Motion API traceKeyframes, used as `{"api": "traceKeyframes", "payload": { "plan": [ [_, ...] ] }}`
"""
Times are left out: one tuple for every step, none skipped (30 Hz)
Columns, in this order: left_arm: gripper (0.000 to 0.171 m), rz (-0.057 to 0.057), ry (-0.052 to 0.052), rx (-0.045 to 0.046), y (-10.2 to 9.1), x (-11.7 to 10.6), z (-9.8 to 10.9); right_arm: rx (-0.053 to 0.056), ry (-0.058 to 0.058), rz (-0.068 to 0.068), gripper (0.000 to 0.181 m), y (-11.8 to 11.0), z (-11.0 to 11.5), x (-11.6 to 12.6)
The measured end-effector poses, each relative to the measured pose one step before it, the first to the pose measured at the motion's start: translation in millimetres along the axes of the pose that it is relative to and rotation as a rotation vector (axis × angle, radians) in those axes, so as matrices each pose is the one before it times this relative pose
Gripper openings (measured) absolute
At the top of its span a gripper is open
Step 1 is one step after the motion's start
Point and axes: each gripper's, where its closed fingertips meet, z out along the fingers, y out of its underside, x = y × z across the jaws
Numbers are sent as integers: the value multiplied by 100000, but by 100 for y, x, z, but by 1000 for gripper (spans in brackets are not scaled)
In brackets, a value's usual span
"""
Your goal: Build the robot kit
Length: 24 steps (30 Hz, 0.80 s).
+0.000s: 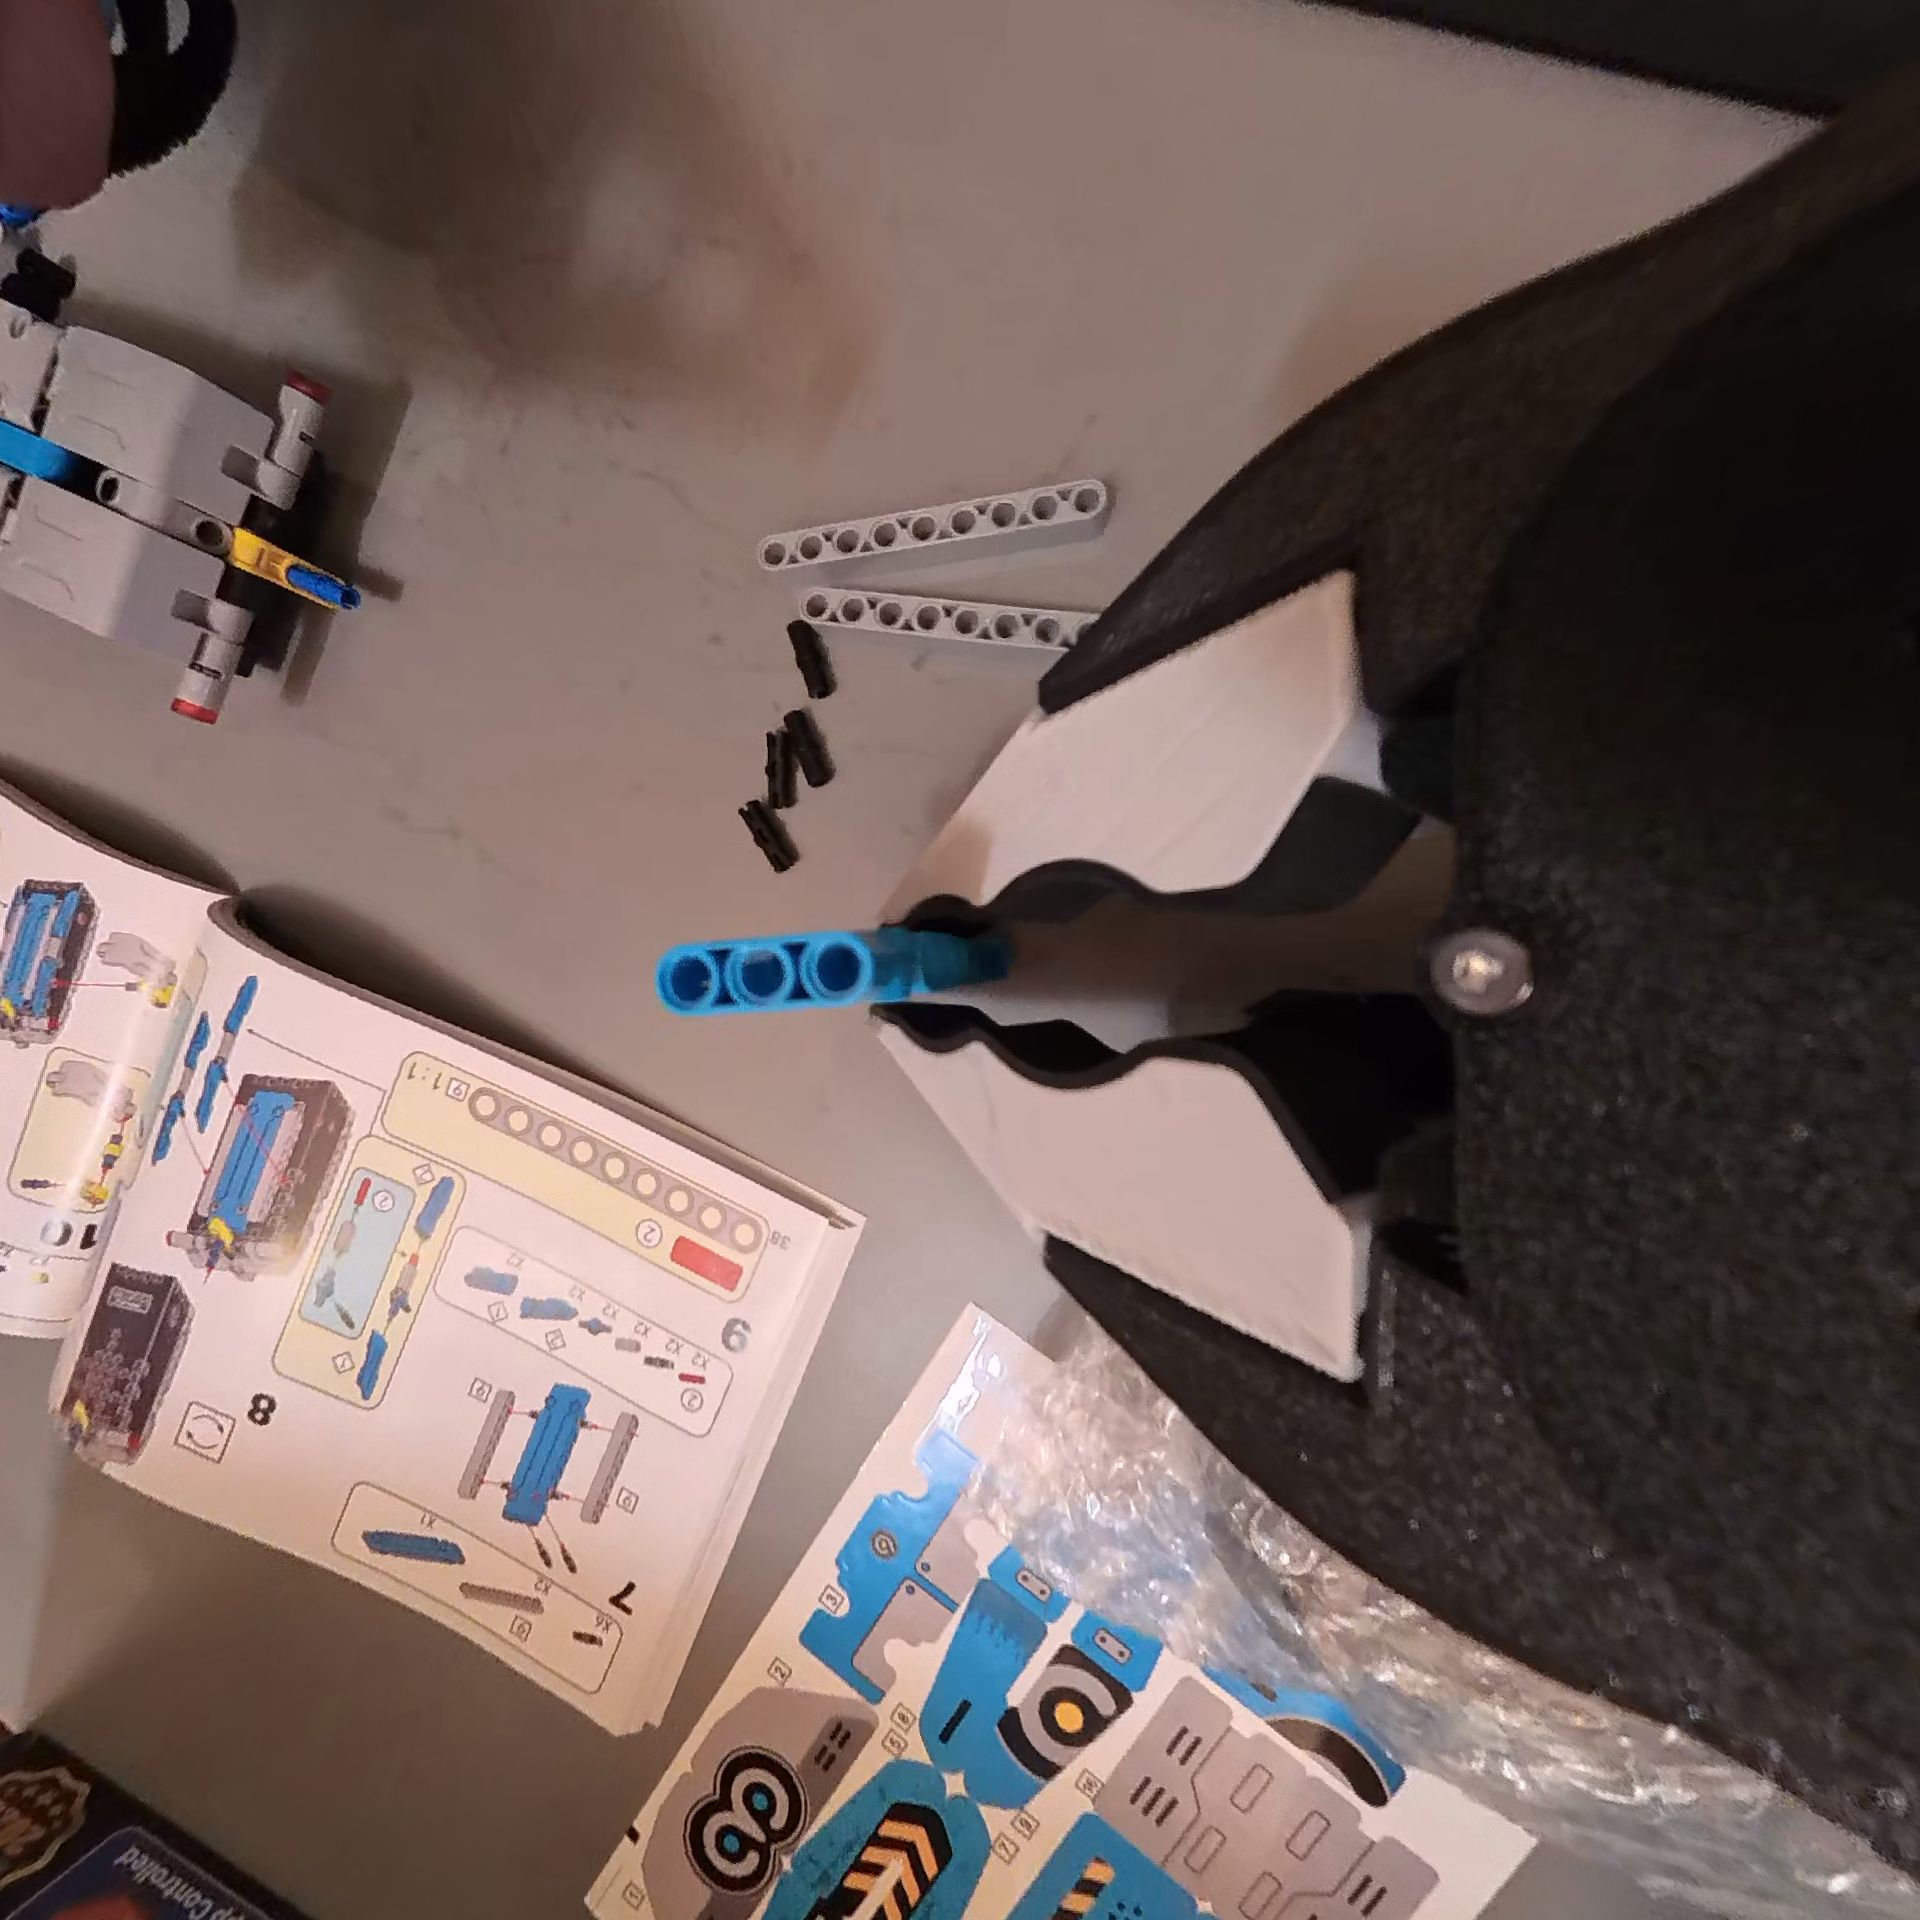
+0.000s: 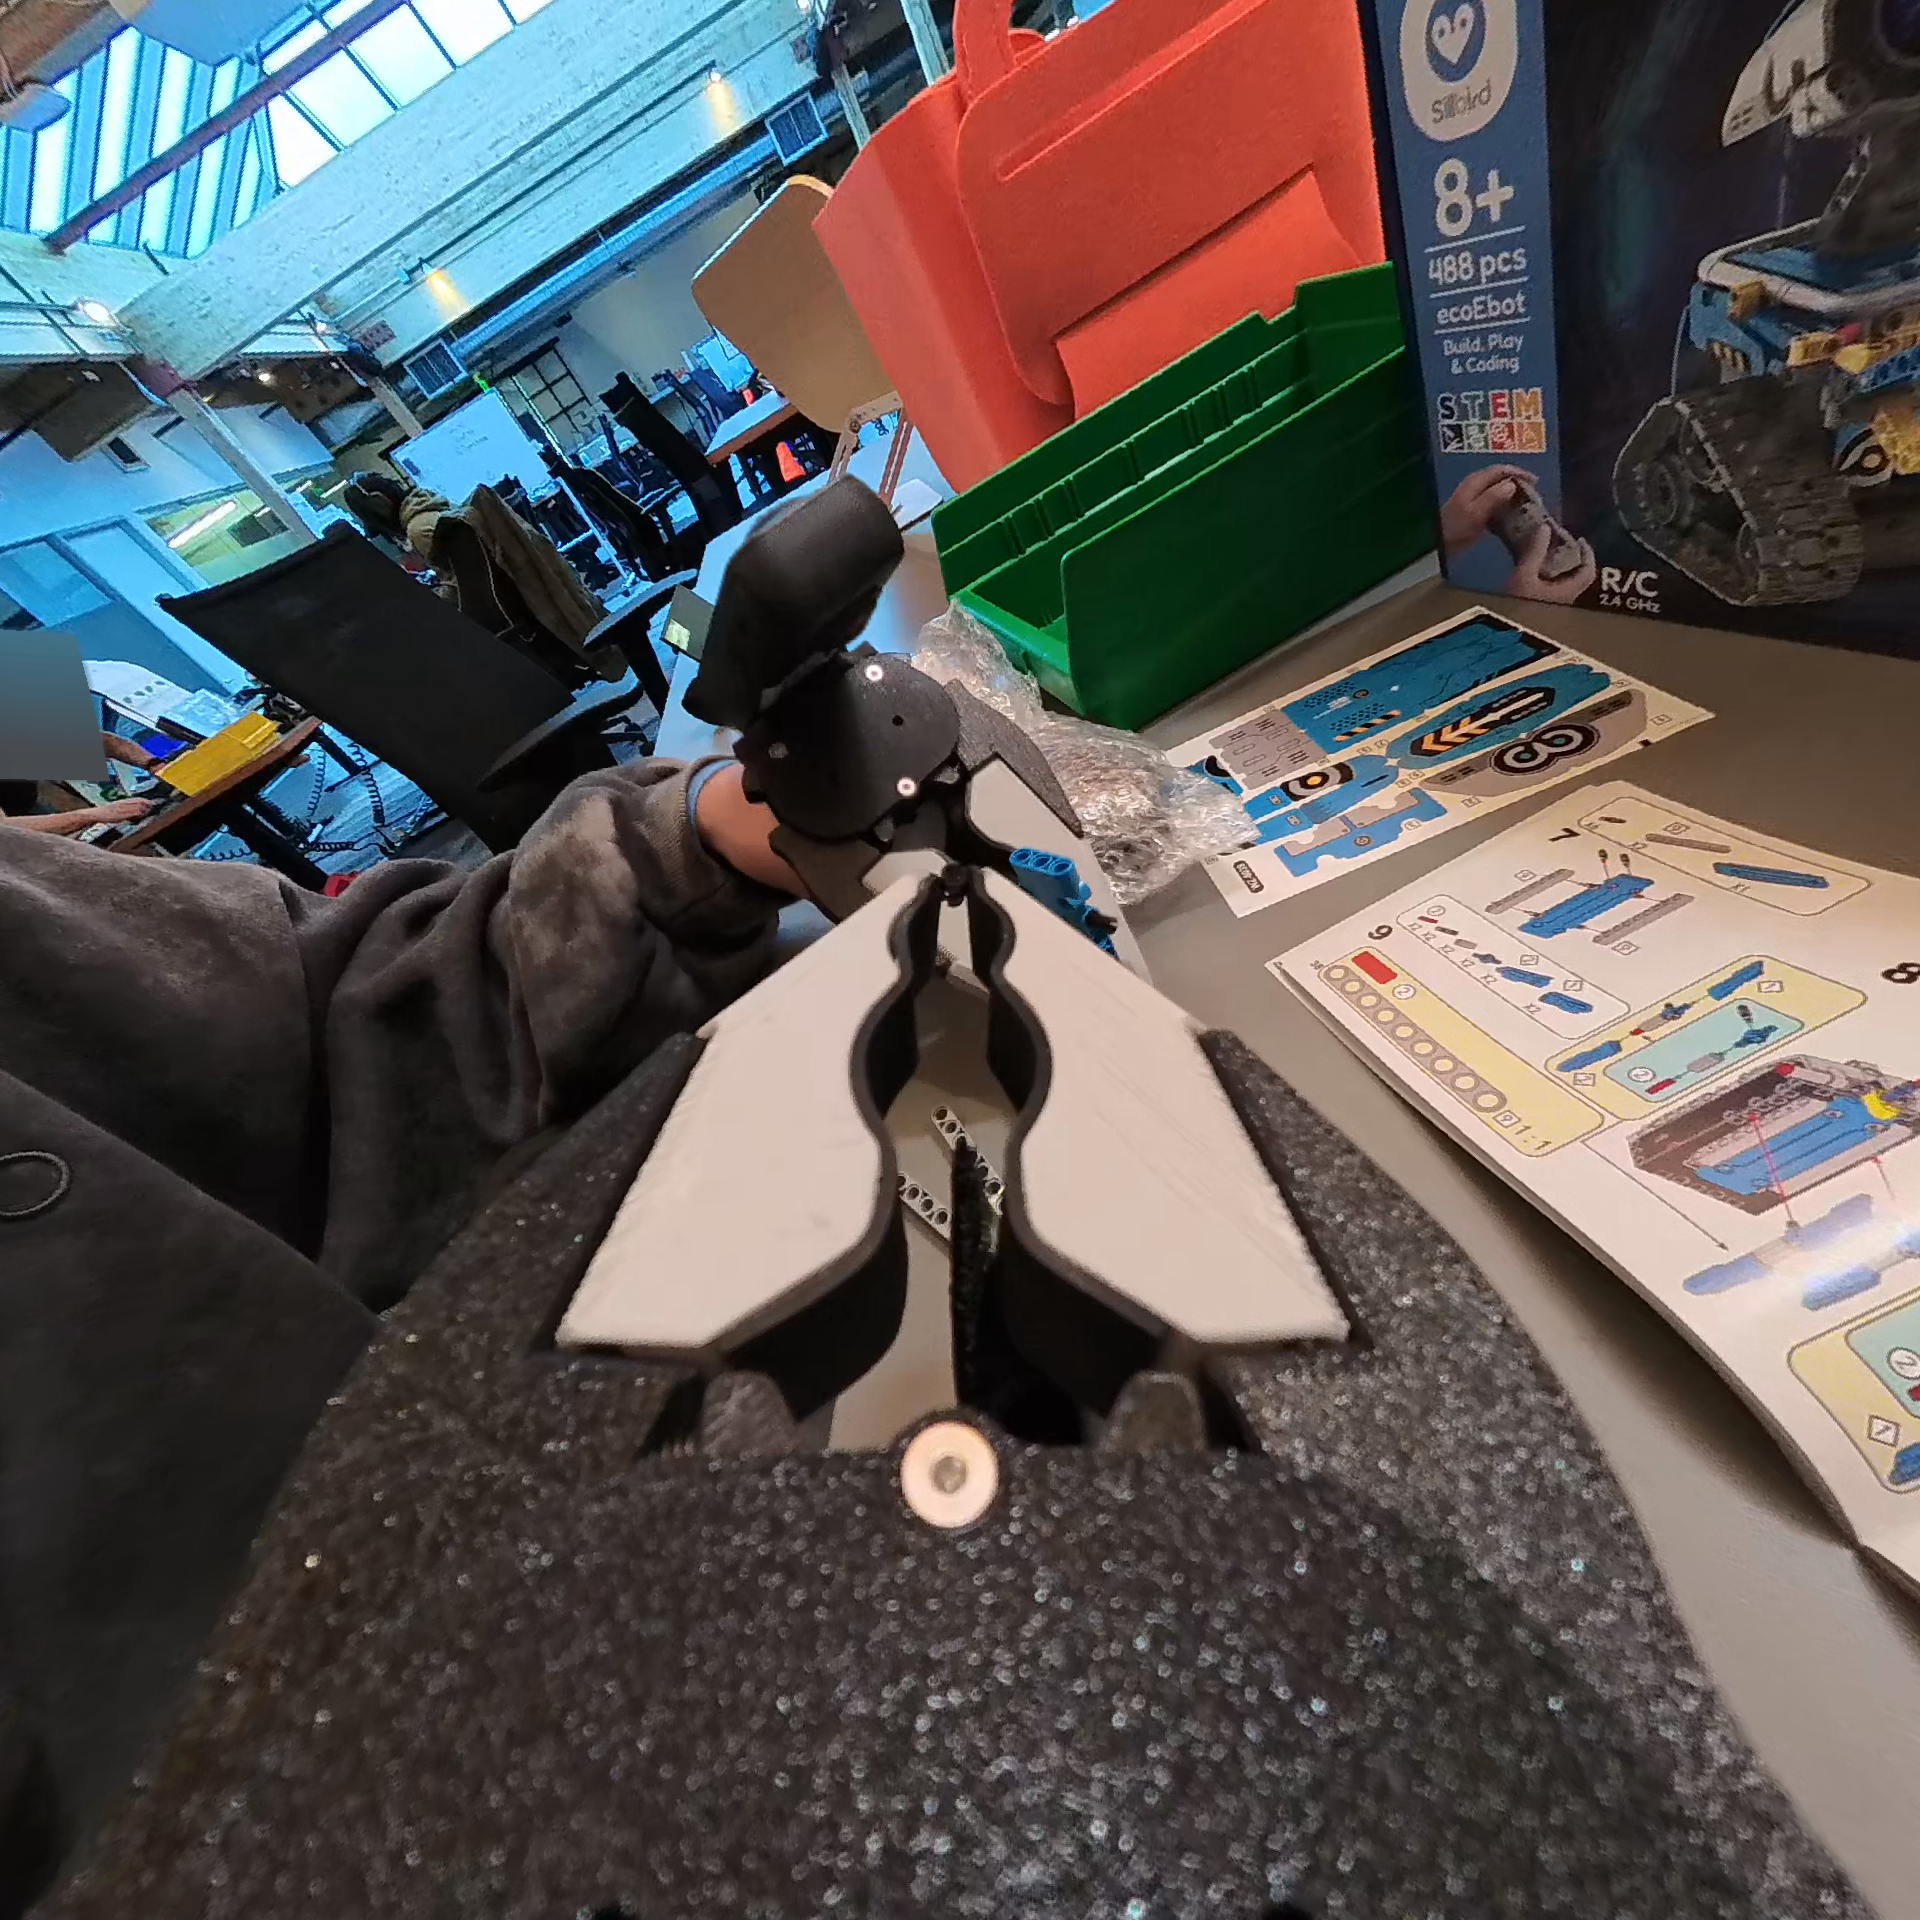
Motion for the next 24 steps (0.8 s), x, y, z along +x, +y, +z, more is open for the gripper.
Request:
{"api": "traceKeyframes", "payload": {
  "plan": [
    [10, 20, 446, -727, 150, 33, -73, -70, -87, 95, 4, 15, 4, -9],
    [10, 104, 372, -906, 179, 30, -47, 50, -125, 101, 4, -2, 13, -15],
    [10, 380, -45, -283, 70, -6, -22, 0, -115, 23, 4, 0, 0, -18],
    [10, 82, -168, 437, -84, -16, -3, -15, 21, -41, 4, -4, 4, -6],
    [10, -320, 590, 564, -111, 119, 43, 38, -40, -68, 4, -20, -8, -15],
    [10, -252, 374, 340, -50, 78, 83, -37, -51, 9, 4, 2, 5, -3],
    [10, -11, 26, -325, 70, 18, 124, -8, -84, 117, 4, 13, 4, 1],
    [8, 222, -446, -759, 155, -52, 153, -10, -86, 173, 4, 18, 13, 6],
    [7, 514, -294, -512, 128, -11, 93, -141, -22, 34, 4, 24, 13, 2],
    [7, 533, -27, -250, 39, 15, -35, -194, 160, -116, 4, 37, 8, 25],
    [7, 348, 48, -615, 74, 7, -74, -30, 198, -164, 4, -7, -7, 18],
    [6, 622, -915, -345, 15, -141, -105, 112, 119, -117, 4, -22, -21, 25],
    [6, 265, -835, 2115, -392, -138, -209, 51, 41, 117, 4, -14, -29, 22],
    [6, -1004, 1662, 4471, -812, 207, -372, 53, 27, 152, 4, -18, -21, 23],
    [6, -83, 2945, 6365, -1167, 459, -547, 165, 34, -110, 4, -34, -41, 6],
    [6, 2823, 2888, 8307, -1486, 681, -706, 64, -119, -289, 4, -39, -34, -38],
    [6, 4172, 3213, 9246, -1663, 903, -764, 71, -523, -409, 4, -40, -30, -111],
    [6, 3045, 2805, 8603, -1628, 850, -681, 197, -1530, -443, 4, -81, 0, -279],
    [6, 1274, 2847, 6757, -1336, 725, -515, 426, -2920, -659, 3, -110, 14, -512],
    [6, 112, 3081, 5008, -966, 616, -386, 288, -2907, -1220, 4, -89, 63, -560],
    [7, -1069, 3164, 3399, -604, 469, -270, 357, -1691, -1760, 3, -74, 85, -392],
    [7, -1883, 1802, 2664, -418, 154, -186, 389, -1716, -2268, 3, -61, 117, -442],
    [7, -2252, 2363, 2220, -274, 171, -121, -118, -1108, -2283, 3, 8, 158, -382],
    [7, -2644, 2617, 1979, -224, 212, -60, -604, -491, -2665, 3, 111, 217, -265]
  ]
}}
